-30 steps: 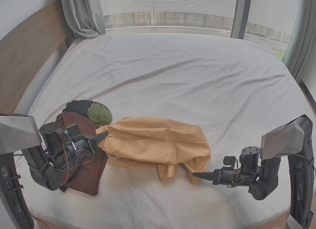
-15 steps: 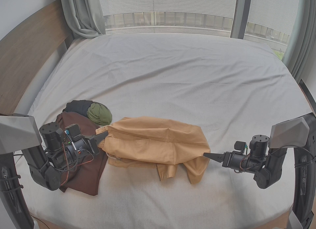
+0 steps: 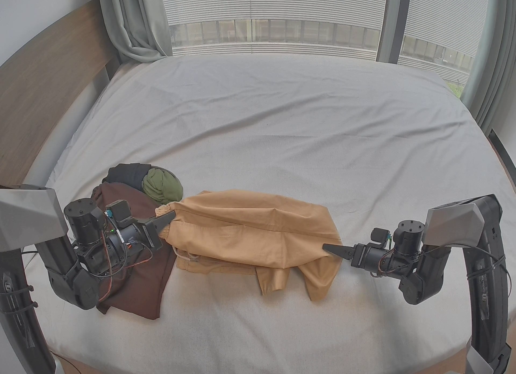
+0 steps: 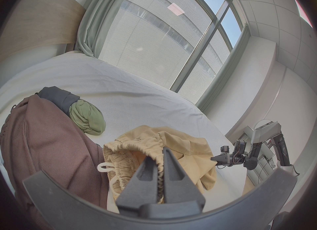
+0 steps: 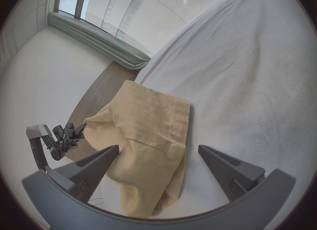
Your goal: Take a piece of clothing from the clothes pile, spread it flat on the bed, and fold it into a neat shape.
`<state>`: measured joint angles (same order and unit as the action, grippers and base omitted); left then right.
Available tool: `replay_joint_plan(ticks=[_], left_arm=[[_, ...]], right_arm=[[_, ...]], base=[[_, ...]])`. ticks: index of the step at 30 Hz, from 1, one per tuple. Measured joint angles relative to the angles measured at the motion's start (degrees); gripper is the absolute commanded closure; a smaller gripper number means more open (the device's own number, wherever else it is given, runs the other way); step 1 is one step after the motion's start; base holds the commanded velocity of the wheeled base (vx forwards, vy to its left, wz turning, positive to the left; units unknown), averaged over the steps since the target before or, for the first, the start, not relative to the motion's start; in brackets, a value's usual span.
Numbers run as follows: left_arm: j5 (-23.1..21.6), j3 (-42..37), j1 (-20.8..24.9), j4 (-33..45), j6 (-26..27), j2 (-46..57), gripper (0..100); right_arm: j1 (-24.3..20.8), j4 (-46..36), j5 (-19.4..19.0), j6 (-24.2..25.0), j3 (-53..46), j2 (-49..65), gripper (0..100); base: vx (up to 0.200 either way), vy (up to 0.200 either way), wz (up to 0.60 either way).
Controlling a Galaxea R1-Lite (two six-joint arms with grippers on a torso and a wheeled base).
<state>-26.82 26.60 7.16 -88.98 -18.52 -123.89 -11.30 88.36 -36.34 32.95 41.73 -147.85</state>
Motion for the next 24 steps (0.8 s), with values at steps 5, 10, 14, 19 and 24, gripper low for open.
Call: replay_joint_plan(ticks=[5,10,14,19,24], left_arm=[[0.06,0.10,0.01,0.02,-0.01,-0.02,100],[0.09,0.16,0.11,0.00,0.00,-0.02,100],[0.09,0.22,0.11,0.00,-0.01,-0.13,100],[0.16,0.88,-0.33,0.02,0.00,-0.67,100],[0.20,1.67,-1.23,0.02,-0.01,-1.55,100]], right_arm=[[-1.12,0.07,-0.09,3.28,1.90,-1.27,0],[-2.32,0.18,-0.26,4.46,2.84,-1.74,0],[-2.52,0.24,-0.37,4.49,2.54,-1.66,0],[-2.52,0.29,-0.50,4.44,0.88,0.39,0],[-2.34,0.29,-0.68,4.46,-1.10,3.80,0]], base=[[0.000,0.000,0.00],[0.000,0.000,0.00],[0.000,0.000,0.00],[0.000,0.000,0.00],[0.000,0.000,0.00]])
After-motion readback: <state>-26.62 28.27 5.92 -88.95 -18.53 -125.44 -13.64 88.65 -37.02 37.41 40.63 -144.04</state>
